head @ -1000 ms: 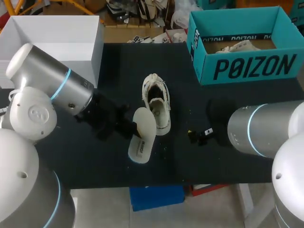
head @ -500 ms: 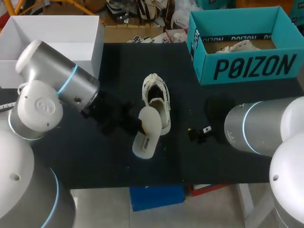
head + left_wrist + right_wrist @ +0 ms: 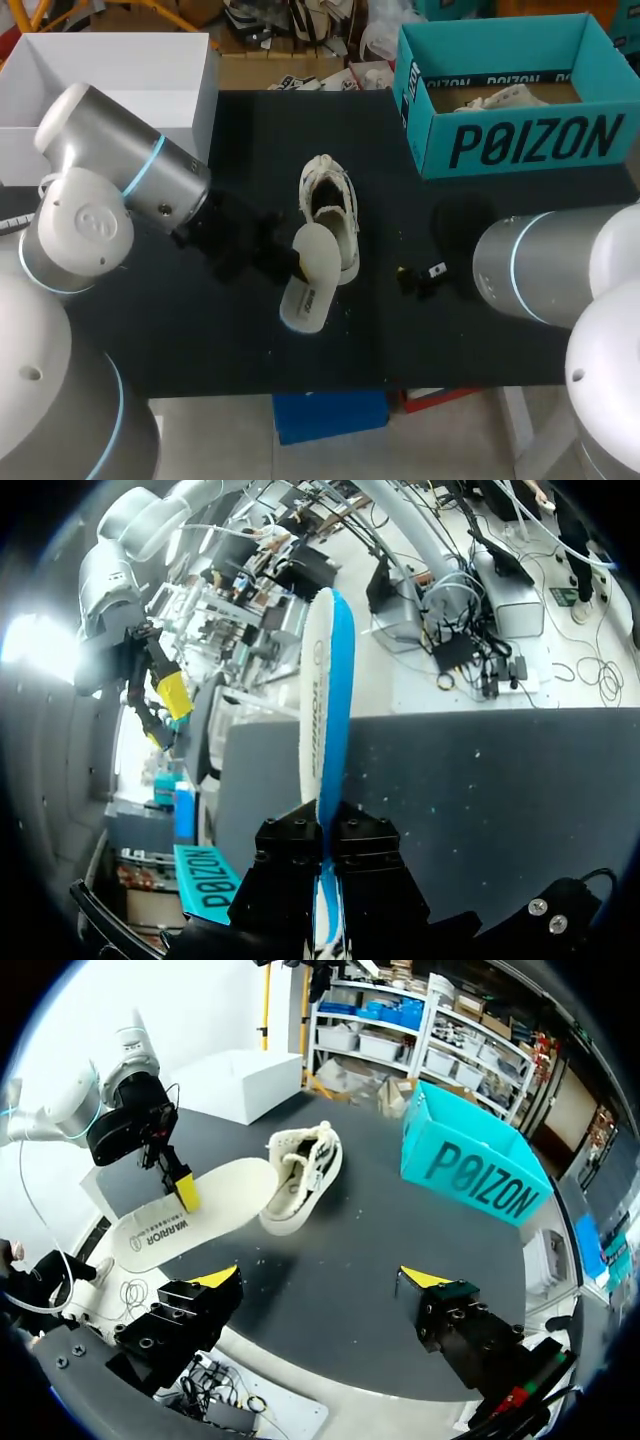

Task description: Take the shoe out of the shoebox, open the shoe tongue, remove and reinsert the insole, then place the shoe into the shoebox

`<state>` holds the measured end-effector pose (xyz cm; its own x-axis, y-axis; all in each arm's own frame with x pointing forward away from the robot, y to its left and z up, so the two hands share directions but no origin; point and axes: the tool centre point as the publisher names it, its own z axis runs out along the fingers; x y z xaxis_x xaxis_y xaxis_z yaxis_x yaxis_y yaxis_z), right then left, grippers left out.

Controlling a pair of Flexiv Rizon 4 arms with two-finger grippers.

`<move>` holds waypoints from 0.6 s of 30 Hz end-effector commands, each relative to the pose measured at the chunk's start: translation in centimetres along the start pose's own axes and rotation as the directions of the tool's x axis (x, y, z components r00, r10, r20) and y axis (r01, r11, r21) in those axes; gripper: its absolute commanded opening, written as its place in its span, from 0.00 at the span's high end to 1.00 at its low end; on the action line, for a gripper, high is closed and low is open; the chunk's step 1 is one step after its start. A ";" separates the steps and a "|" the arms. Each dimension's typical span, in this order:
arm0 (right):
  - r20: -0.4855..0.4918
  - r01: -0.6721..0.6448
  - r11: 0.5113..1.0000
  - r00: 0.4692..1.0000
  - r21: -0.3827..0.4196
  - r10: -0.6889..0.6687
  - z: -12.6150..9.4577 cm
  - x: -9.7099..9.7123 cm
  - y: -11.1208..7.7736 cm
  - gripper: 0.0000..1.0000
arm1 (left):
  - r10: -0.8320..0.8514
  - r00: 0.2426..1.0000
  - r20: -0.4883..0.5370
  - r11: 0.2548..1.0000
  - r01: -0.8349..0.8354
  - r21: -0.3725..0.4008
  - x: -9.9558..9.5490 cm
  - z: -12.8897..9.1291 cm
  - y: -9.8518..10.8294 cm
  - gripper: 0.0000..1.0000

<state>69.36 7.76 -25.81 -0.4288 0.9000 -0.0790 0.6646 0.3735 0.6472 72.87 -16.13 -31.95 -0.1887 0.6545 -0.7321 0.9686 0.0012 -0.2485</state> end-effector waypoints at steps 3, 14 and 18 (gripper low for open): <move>0.096 0.034 0.999 0.995 -0.006 -0.033 0.7 0.5 1.0 0.00 | -0.037 0.997 0.071 0.999 0.035 0.026 0.8 -0.6 0.5 1.00; 0.060 0.107 0.994 0.993 -0.012 -0.106 4.2 1.6 4.3 0.00 | -0.052 0.992 0.119 0.999 0.053 0.001 1.6 -4.3 1.1 1.00; 0.037 0.145 0.989 0.989 -0.005 -0.145 5.9 2.2 5.7 0.00 | -0.050 0.989 0.140 0.998 0.053 -0.015 1.7 -5.6 1.2 1.00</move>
<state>73.16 10.66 -24.67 -0.5023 0.8445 -0.1858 0.5801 0.4885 0.6518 75.28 -12.02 -30.57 -0.2607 0.5496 -0.7937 0.9573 0.0409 -0.2861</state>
